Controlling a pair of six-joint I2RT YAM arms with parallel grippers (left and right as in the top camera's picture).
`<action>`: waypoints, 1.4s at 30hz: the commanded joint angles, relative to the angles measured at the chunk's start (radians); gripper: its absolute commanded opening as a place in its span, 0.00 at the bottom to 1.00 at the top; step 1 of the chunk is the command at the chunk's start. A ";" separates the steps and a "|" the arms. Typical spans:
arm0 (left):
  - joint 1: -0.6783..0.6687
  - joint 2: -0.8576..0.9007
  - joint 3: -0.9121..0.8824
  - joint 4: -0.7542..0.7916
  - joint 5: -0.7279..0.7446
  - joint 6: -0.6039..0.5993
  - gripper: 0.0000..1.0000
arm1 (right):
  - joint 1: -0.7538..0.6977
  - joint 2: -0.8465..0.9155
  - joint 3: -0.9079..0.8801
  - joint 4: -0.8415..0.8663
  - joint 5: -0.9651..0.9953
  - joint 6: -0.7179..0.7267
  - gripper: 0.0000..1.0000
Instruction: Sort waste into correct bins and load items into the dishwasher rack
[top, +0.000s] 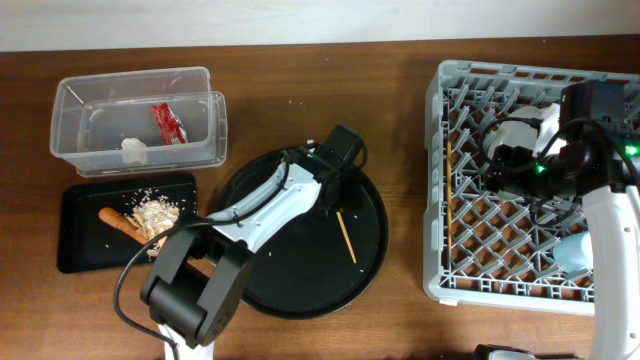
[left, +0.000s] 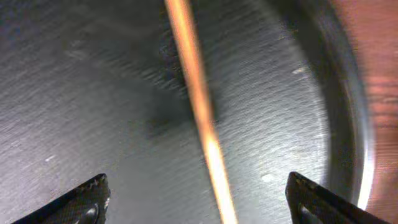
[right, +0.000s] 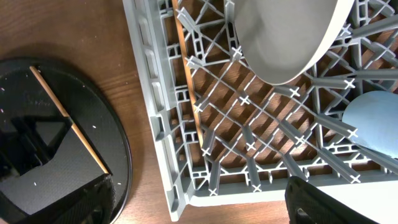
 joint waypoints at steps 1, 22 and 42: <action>0.099 -0.059 0.008 -0.098 -0.019 -0.010 0.93 | 0.013 0.006 0.007 0.003 -0.016 -0.011 0.88; 0.702 -0.500 0.008 -0.470 0.000 0.229 0.99 | 0.738 0.594 0.007 0.483 -0.016 0.029 0.81; 0.702 -0.500 0.008 -0.470 -0.001 0.228 0.99 | 0.739 0.758 0.006 0.429 0.105 0.047 0.48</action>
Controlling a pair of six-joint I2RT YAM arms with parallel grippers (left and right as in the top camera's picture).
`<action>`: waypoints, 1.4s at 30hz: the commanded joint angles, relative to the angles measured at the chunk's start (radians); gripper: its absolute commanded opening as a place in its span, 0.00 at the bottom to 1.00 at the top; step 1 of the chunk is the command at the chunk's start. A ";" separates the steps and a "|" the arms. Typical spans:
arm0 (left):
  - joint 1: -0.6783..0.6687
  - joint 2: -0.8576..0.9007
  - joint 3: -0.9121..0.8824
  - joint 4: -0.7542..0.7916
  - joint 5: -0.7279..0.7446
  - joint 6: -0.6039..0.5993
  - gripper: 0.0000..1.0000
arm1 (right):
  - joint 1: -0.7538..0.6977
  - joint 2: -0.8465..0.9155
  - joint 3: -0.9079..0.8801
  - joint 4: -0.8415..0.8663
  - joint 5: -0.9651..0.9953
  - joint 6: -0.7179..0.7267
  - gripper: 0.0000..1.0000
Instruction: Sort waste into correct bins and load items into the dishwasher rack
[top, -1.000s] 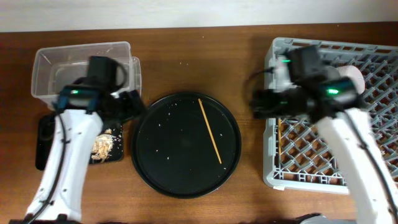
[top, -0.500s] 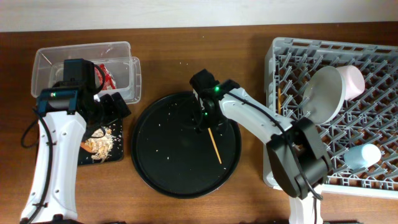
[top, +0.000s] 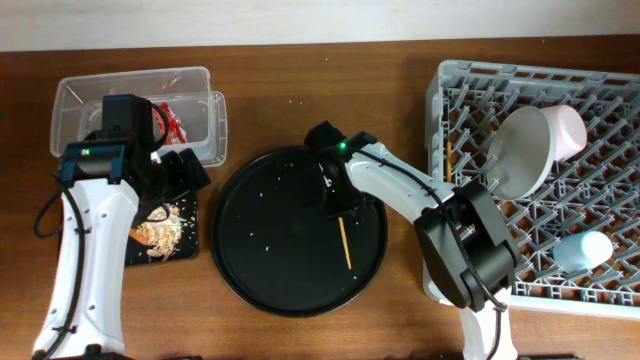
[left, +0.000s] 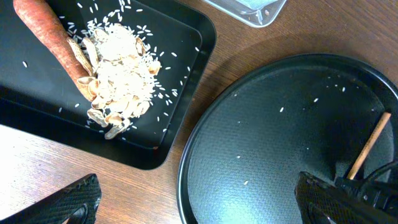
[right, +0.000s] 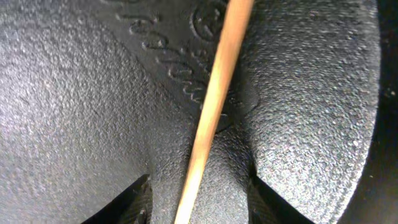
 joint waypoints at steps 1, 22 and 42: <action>0.004 -0.018 0.006 -0.001 0.004 0.013 0.99 | 0.003 0.031 0.005 -0.013 0.043 0.012 0.44; 0.004 -0.018 0.006 -0.001 0.004 0.013 0.99 | -0.098 -0.242 0.181 -0.184 0.010 0.093 0.04; 0.004 -0.018 0.006 -0.002 0.005 0.013 0.99 | -0.542 -0.362 -0.203 -0.036 0.053 -0.061 0.35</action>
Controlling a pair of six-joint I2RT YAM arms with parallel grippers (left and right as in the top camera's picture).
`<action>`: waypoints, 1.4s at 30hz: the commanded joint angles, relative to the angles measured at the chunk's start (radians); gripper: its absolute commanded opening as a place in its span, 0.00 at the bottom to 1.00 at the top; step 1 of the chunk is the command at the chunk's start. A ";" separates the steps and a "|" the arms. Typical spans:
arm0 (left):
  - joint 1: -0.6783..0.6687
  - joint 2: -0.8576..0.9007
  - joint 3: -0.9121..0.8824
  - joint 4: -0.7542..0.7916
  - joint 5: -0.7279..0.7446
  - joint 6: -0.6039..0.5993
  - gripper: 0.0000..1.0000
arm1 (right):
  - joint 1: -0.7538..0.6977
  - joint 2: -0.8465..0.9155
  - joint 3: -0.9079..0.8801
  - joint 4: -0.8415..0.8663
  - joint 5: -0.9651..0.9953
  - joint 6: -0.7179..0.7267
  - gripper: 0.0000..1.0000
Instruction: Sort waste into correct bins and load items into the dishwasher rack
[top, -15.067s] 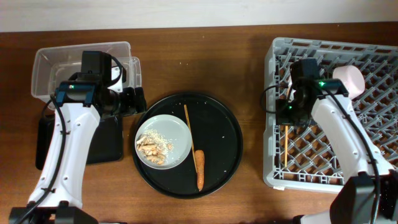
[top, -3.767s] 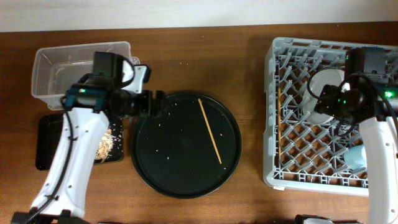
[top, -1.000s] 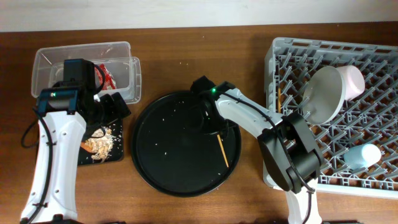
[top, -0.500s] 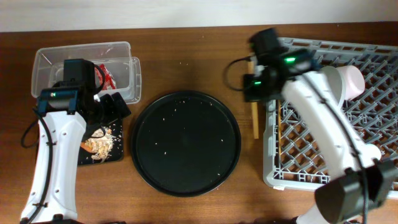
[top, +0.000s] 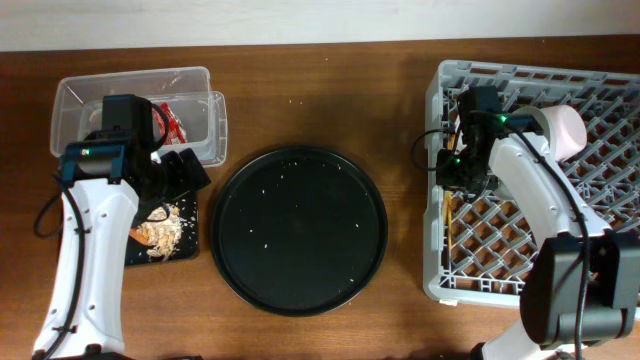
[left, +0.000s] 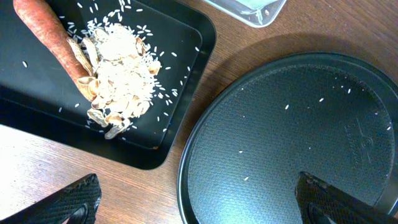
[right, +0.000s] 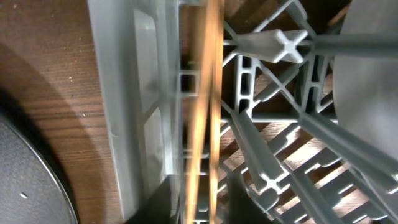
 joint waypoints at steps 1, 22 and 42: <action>0.004 -0.018 0.006 -0.001 0.004 0.013 0.99 | -0.001 -0.002 0.001 -0.008 0.005 -0.003 0.39; -0.103 -0.178 -0.103 -0.093 0.056 0.426 0.99 | -0.125 -0.482 0.017 -0.243 -0.201 -0.161 0.98; -0.103 -0.982 -0.462 0.120 0.063 0.405 0.99 | -0.021 -1.302 -0.410 -0.072 -0.060 -0.161 0.98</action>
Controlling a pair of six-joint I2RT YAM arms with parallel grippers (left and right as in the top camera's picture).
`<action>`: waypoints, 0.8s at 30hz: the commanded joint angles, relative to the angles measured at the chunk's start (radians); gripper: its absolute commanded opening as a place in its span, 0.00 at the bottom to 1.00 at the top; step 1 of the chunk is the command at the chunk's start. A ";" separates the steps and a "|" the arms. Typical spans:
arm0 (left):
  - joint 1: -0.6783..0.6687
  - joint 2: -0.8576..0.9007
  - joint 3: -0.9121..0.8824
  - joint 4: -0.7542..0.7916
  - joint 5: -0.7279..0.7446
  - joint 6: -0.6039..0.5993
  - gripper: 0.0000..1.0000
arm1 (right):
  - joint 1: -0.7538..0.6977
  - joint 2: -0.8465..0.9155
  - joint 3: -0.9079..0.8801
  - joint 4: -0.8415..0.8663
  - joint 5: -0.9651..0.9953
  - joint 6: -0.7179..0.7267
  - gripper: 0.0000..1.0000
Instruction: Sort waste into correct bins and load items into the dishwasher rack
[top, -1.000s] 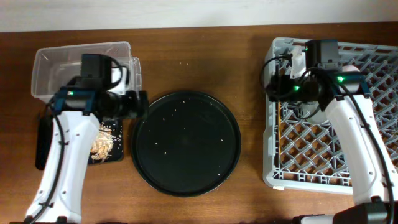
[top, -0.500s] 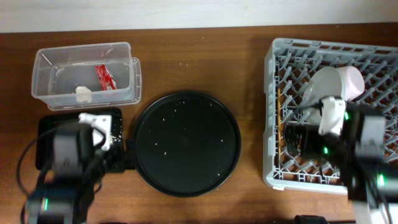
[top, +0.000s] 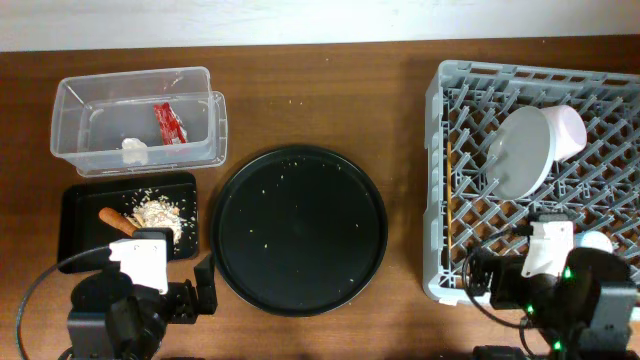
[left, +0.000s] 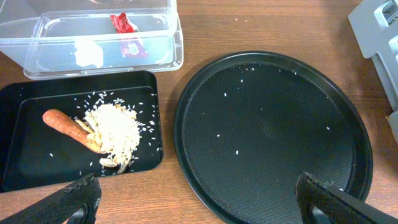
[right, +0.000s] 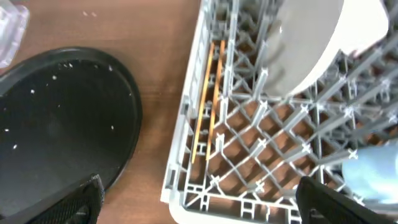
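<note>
Two wooden chopsticks (right: 208, 99) lie side by side in the left column of the grey dishwasher rack (top: 436, 180), which also holds a white bowl (top: 522, 152), a pink cup (top: 570, 126) and a pale blue cup (right: 372, 167). The round black plate (top: 298, 230) bears only rice grains. Left of it, the black tray (left: 25, 168) carries a sausage (left: 67, 128) and rice, and the clear bin (top: 70, 140) holds a red wrapper (top: 168, 122) and white tissue. My left gripper (left: 198, 210) and right gripper (right: 199, 210) hang open, drawn back at the table's near edge, holding nothing.
Bare brown wood lies between the plate and the rack and along the far edge. The left arm's base (top: 120, 310) sits near the tray's front edge; the right arm's base (top: 560, 285) sits at the rack's near right corner.
The right gripper was at the rack's left edge with a chopstick in it; now it is open and drawn back, the chopstick lying in the rack. The left arm has pulled back from beside the bins.
First my left gripper was open over a chopstick on the plate while the right was over the rack. Then the left stood by the bins and the right was on the chopstick. Then the plate was bare and the chopstick at the rack. Now both arms are back.
</note>
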 joint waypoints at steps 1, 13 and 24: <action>-0.001 -0.007 -0.007 0.000 0.003 -0.010 0.99 | 0.105 -0.126 -0.064 0.107 0.056 -0.004 0.98; -0.001 -0.007 -0.007 0.000 0.003 -0.010 0.99 | 0.138 -0.538 -0.937 1.178 0.163 -0.005 0.98; -0.001 -0.007 -0.007 0.000 0.003 -0.010 0.99 | 0.127 -0.538 -0.949 1.041 0.105 -0.064 0.99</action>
